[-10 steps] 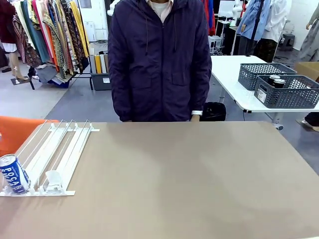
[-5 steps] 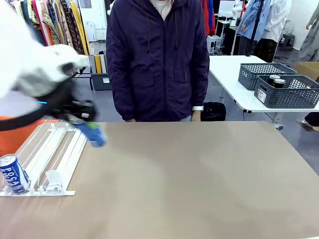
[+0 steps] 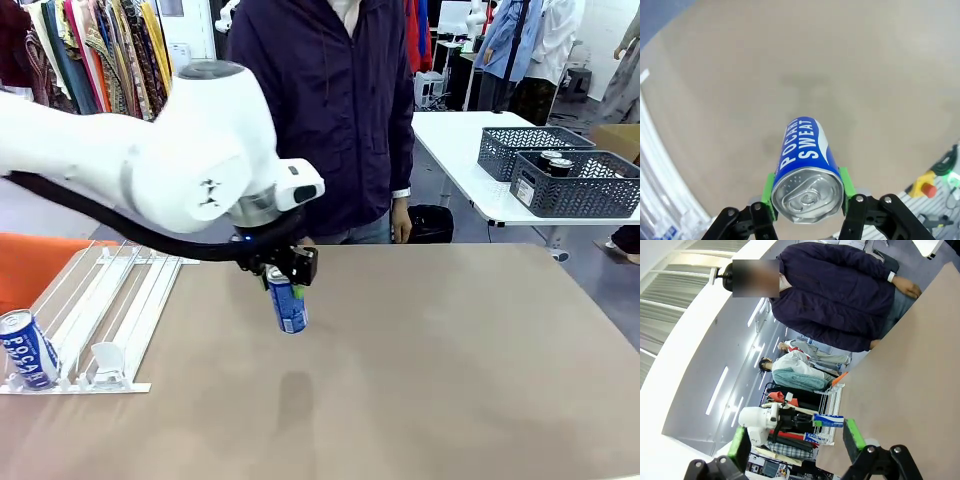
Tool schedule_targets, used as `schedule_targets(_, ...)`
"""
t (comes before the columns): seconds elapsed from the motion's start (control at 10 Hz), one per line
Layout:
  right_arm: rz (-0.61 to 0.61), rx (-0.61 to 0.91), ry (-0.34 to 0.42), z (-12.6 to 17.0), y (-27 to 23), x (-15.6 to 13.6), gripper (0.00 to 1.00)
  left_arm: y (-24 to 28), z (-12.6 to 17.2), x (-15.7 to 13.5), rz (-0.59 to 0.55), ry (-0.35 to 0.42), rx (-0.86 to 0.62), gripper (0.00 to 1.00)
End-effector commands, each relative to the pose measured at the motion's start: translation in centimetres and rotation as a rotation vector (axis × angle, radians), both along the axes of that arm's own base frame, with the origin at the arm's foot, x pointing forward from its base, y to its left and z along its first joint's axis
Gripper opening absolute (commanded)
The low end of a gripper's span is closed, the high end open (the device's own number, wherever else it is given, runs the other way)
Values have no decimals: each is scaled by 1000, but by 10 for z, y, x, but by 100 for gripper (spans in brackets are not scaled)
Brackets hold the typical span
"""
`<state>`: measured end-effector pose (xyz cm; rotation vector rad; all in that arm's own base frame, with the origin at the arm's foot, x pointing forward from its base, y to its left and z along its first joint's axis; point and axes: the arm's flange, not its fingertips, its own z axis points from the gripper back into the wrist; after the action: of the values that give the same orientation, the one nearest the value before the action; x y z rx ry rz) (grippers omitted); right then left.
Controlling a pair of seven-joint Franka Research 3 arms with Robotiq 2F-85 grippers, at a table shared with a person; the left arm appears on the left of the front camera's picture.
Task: Retrieve and store the cans from the dispenser.
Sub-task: Pick up one can from the Automatic Can Dispenser and place it in the middle of the table.
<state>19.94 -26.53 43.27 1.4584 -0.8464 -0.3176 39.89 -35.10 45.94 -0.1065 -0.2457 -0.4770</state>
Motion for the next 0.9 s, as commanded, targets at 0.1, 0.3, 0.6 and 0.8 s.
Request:
schedule_targets(0.1,-7,8,-8,5,0,2,100,-30,-14,38,-75,-11,24,0)
schedule_targets(0.3,-7,8,-8,5,0,2,100,-39,-36,52,-99,16,24,0)
schedule_targets(0.6,-7,8,-8,5,0,2,100,-42,-47,56,-83,54,31,0)
schedule_targets(0.8,-7,8,-8,5,0,2,100,-42,-46,56,-100,64,27,53)
